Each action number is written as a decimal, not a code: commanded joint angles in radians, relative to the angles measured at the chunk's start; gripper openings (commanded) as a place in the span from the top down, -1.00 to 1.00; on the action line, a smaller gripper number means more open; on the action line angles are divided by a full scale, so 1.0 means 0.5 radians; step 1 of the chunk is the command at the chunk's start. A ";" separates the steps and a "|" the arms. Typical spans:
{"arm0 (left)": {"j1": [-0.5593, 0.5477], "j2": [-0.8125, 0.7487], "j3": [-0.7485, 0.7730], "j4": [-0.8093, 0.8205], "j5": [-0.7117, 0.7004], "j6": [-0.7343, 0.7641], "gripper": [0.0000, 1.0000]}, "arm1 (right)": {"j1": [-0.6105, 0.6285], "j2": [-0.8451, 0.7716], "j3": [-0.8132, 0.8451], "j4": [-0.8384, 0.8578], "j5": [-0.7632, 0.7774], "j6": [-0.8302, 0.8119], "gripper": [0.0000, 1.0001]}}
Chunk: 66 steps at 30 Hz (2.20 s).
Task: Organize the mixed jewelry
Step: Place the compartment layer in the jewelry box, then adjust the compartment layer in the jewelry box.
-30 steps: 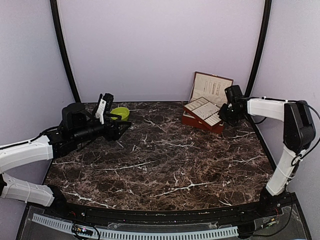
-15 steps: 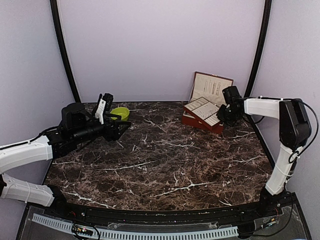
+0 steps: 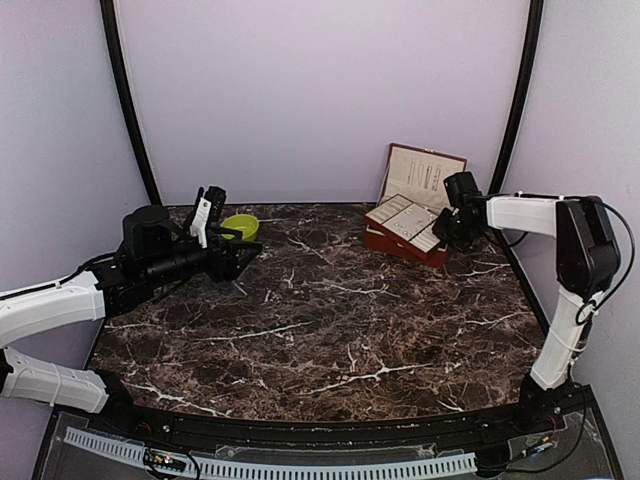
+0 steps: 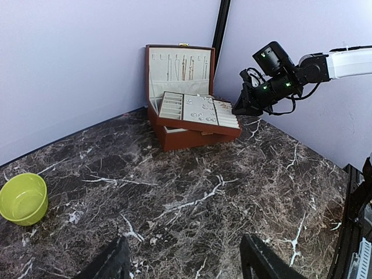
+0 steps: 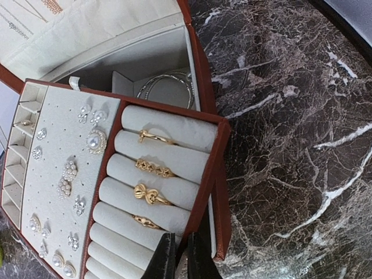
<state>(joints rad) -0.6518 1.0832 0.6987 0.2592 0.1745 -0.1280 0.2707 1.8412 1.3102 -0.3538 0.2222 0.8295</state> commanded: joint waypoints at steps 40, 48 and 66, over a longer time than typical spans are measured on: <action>0.010 -0.083 0.017 0.000 -0.015 -0.017 -0.34 | -0.174 0.260 0.586 -0.555 0.230 -0.297 1.00; 0.009 -0.077 0.017 0.000 -0.018 -0.014 -0.34 | -0.207 0.306 0.628 -0.523 0.276 -0.328 1.00; 0.009 -0.077 0.017 0.000 -0.023 -0.011 -0.34 | -0.231 0.442 0.767 -0.351 0.297 -0.398 1.00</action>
<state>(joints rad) -0.6518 1.0645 0.6987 0.2588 0.1703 -0.1352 0.1795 2.0403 1.6341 -0.5846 0.3115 0.6392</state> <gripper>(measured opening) 0.671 0.007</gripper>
